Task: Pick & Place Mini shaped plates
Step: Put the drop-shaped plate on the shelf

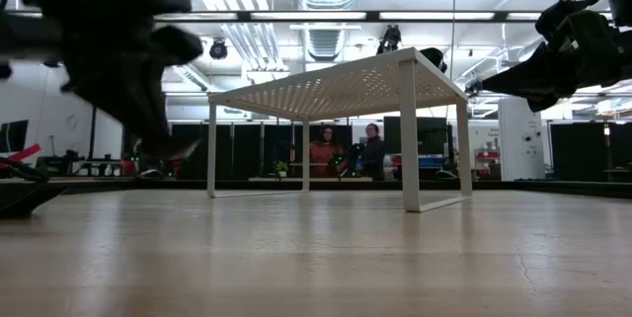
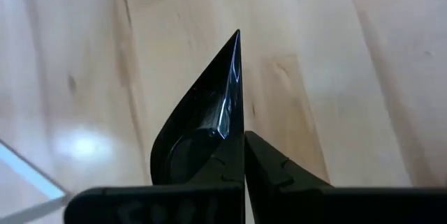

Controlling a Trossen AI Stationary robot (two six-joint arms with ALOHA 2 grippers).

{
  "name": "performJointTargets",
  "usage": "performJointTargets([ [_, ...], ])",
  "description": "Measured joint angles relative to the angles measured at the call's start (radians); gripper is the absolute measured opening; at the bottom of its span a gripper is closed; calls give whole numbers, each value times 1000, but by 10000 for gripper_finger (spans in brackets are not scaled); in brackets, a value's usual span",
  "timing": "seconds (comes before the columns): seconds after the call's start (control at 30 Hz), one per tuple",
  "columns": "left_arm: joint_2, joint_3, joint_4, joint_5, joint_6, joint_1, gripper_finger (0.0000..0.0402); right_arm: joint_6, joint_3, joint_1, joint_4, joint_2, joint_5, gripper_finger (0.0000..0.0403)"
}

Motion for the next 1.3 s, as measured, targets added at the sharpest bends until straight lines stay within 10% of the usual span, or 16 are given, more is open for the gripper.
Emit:
performJointTargets([
  [0.57,-153,232,-265,24,283,308,0,0,0,0,0,0,0,8],
  [1.3,62,616,-428,257,605,691,0,0,0,0,0,0,0,8],
])
